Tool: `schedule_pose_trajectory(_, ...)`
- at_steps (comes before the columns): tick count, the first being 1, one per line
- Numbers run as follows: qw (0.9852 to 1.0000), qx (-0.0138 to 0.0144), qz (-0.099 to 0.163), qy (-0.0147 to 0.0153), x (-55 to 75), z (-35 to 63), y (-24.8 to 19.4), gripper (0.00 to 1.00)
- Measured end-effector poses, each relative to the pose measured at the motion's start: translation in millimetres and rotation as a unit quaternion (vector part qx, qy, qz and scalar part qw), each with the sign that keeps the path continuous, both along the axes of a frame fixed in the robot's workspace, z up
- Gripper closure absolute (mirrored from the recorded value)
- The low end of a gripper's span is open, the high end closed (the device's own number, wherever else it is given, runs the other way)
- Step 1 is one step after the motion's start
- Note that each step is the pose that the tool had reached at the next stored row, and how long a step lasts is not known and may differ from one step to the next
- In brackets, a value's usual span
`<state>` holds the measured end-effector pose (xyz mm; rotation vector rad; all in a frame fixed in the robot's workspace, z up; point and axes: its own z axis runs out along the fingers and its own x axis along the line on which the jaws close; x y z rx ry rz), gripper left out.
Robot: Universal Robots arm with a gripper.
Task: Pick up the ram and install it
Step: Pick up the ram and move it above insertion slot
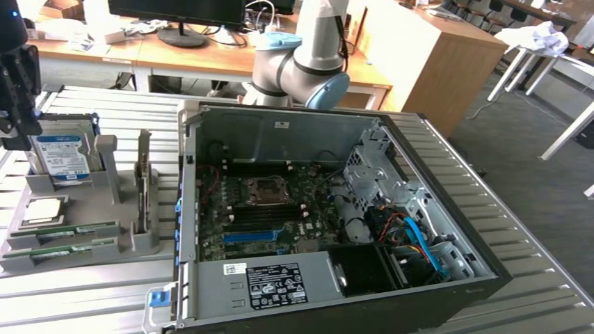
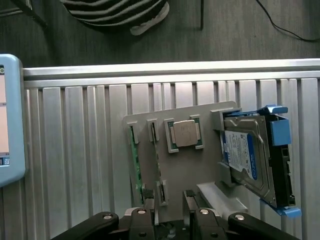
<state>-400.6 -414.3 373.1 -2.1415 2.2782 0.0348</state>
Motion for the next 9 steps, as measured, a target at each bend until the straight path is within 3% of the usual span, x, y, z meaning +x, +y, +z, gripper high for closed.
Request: schedule_pose_trajectory(9,1.0000,0.0000,0.000,-0.0002,-12.2,-1.6,-0.1,0.64)
